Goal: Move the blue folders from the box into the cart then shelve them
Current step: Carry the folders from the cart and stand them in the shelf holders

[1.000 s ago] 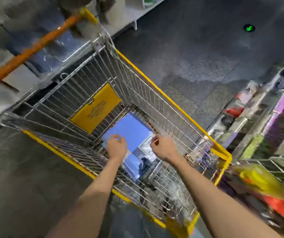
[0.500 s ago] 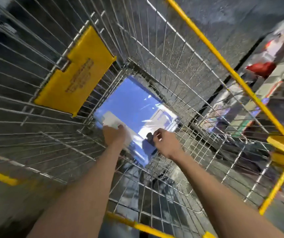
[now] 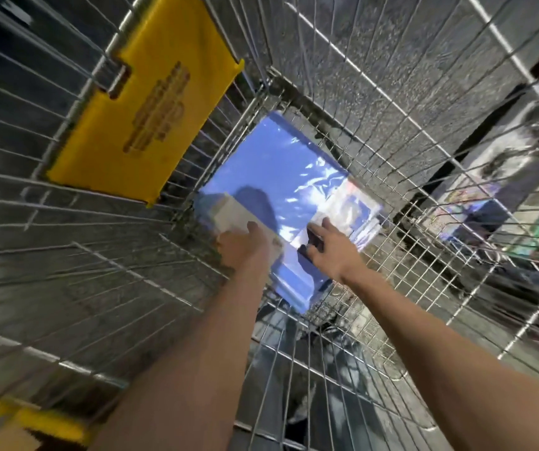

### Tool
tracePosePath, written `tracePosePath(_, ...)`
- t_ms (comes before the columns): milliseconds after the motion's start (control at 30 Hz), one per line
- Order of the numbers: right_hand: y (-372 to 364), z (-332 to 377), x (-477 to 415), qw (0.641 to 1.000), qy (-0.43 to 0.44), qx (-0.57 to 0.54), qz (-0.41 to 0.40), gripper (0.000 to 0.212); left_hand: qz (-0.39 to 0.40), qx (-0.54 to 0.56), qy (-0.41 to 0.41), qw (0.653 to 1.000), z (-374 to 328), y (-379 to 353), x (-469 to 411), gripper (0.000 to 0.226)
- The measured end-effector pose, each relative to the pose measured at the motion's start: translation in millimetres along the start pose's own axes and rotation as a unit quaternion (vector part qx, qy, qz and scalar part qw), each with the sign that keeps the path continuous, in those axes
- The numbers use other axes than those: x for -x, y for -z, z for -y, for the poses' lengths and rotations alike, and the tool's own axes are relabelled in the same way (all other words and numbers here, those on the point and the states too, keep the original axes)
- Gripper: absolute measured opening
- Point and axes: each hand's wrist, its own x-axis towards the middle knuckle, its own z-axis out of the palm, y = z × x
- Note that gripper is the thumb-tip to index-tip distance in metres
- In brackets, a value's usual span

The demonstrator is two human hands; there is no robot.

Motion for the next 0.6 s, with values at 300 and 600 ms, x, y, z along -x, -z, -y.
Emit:
tracePosePath(300,-1,-6,-7,0.999,-0.011,0.022,0.027,0.039,-0.031,-0.038,0.003,0.999,-7,-1,4,0.054)
tracePosePath(600,5,-19,-5,0.998,-0.053,-0.017,0.028,0.044,-0.014,0.229,-0.035,0.973,-23,1,17,0.046)
